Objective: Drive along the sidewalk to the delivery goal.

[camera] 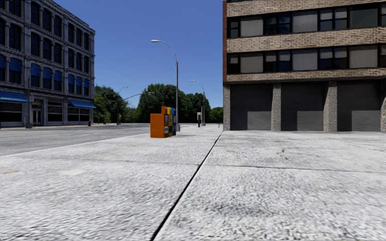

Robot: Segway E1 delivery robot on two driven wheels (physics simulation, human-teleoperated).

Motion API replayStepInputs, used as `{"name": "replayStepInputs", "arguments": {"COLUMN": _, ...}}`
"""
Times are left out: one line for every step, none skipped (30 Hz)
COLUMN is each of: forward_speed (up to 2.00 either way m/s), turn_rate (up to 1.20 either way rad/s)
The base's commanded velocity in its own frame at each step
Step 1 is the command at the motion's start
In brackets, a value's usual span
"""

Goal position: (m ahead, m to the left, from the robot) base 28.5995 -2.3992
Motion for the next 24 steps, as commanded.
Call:
{"name": "replayStepInputs", "arguments": {"forward_speed": 2.00, "turn_rate": 0.00}}
{"name": "replayStepInputs", "arguments": {"forward_speed": 2.00, "turn_rate": 0.00}}
{"name": "replayStepInputs", "arguments": {"forward_speed": 2.00, "turn_rate": 0.00}}
{"name": "replayStepInputs", "arguments": {"forward_speed": 2.00, "turn_rate": 0.00}}
{"name": "replayStepInputs", "arguments": {"forward_speed": 2.00, "turn_rate": 0.00}}
{"name": "replayStepInputs", "arguments": {"forward_speed": 2.00, "turn_rate": 0.00}}
{"name": "replayStepInputs", "arguments": {"forward_speed": 2.00, "turn_rate": 0.00}}
{"name": "replayStepInputs", "arguments": {"forward_speed": 2.00, "turn_rate": 0.00}}
{"name": "replayStepInputs", "arguments": {"forward_speed": 2.00, "turn_rate": 0.00}}
{"name": "replayStepInputs", "arguments": {"forward_speed": 2.00, "turn_rate": 0.00}}
{"name": "replayStepInputs", "arguments": {"forward_speed": 2.00, "turn_rate": 0.00}}
{"name": "replayStepInputs", "arguments": {"forward_speed": 2.00, "turn_rate": 0.00}}
{"name": "replayStepInputs", "arguments": {"forward_speed": 2.00, "turn_rate": 0.00}}
{"name": "replayStepInputs", "arguments": {"forward_speed": 2.00, "turn_rate": 0.00}}
{"name": "replayStepInputs", "arguments": {"forward_speed": 2.00, "turn_rate": 0.00}}
{"name": "replayStepInputs", "arguments": {"forward_speed": 2.00, "turn_rate": 0.00}}
{"name": "replayStepInputs", "arguments": {"forward_speed": 2.00, "turn_rate": 0.00}}
{"name": "replayStepInputs", "arguments": {"forward_speed": 2.00, "turn_rate": 0.00}}
{"name": "replayStepInputs", "arguments": {"forward_speed": 2.00, "turn_rate": 0.00}}
{"name": "replayStepInputs", "arguments": {"forward_speed": 2.00, "turn_rate": 0.00}}
{"name": "replayStepInputs", "arguments": {"forward_speed": 2.00, "turn_rate": 0.00}}
{"name": "replayStepInputs", "arguments": {"forward_speed": 2.00, "turn_rate": 0.00}}
{"name": "replayStepInputs", "arguments": {"forward_speed": 2.00, "turn_rate": 0.00}}
{"name": "replayStepInputs", "arguments": {"forward_speed": 2.00, "turn_rate": 0.00}}
